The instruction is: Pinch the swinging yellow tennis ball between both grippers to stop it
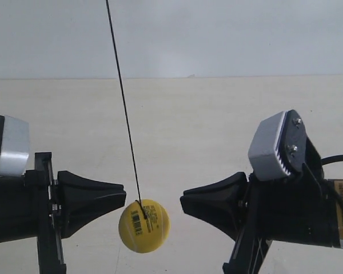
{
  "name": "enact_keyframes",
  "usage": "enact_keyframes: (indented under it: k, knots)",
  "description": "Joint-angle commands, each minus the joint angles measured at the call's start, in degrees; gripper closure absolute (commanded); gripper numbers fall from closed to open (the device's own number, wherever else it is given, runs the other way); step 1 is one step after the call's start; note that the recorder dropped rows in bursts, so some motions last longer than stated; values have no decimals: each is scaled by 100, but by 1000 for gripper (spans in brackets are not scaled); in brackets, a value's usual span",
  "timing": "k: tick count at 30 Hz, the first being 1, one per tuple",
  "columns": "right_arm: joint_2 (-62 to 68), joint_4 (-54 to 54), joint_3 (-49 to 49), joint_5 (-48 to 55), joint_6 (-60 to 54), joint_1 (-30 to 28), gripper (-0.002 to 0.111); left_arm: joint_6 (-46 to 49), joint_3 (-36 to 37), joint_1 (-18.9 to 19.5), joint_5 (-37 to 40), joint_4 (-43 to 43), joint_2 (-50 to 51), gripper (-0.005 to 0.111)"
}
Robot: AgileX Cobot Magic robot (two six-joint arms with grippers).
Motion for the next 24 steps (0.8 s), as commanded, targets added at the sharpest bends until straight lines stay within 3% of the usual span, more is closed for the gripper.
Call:
enact_keyframes:
  k: [1, 12, 24]
  knots:
    - [-650, 19, -22, 345, -41, 1, 108, -10, 16, -18, 253, -197, -341, 102]
    - [-2858, 19, -22, 1515, 510, 1, 108, -708, 16, -18, 1504, -686, -1595, 102]
    - [-5044, 19, -22, 2284, 915, 1, 108, -2069, 25, -18, 4180, -728, -4208, 102]
